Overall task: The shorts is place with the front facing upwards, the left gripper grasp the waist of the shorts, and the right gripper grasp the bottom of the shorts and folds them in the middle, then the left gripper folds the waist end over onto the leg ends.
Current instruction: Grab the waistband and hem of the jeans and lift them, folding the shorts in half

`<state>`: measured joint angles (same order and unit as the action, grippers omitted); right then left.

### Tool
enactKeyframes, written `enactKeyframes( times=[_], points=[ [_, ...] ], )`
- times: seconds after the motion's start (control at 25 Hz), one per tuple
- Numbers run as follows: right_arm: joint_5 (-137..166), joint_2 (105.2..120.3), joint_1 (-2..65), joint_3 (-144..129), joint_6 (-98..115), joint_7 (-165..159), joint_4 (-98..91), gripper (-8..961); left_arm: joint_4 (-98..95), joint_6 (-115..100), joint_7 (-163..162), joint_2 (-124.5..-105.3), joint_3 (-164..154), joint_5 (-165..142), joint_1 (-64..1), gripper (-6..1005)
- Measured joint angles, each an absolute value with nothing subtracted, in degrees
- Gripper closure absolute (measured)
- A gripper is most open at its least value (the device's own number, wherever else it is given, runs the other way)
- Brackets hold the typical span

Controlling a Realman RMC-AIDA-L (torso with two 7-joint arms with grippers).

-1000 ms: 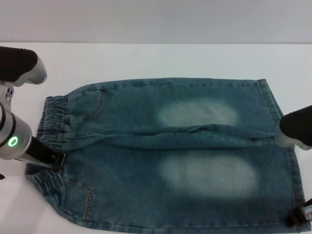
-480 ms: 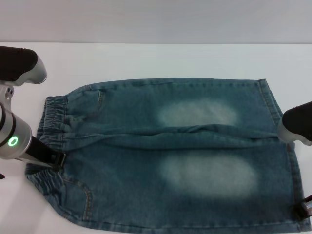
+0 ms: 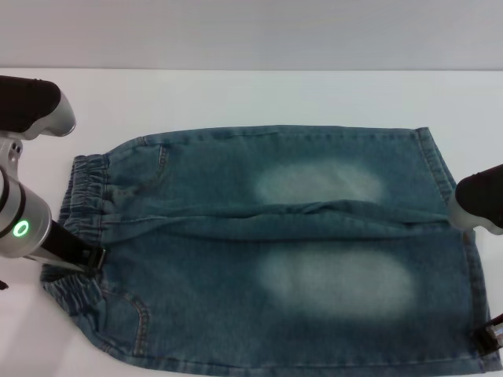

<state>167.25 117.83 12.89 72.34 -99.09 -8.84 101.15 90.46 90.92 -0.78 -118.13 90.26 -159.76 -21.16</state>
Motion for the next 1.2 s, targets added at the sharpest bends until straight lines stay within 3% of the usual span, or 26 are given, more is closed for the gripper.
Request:
enactKeyframes(
  times=[0.12, 1.0, 1.2],
  points=[
    [167.25, 117.68, 12.75, 72.39, -98.69, -8.79, 102.25, 948, 90.63, 90.88, -0.75, -118.12, 90.27, -159.73, -20.98, 970],
    [167.26, 117.14, 14.02, 77.32, -85.04, -4.64, 109.23, 953, 92.34, 85.56, -0.5, -117.82, 92.76, -159.79, -20.37, 970],
    [167.26, 117.59, 13.53, 80.01, -81.11, -2.86, 110.16, 953, 93.24, 83.5, 0.43, -117.85, 94.7, -159.77, -20.3, 970]
  ],
)
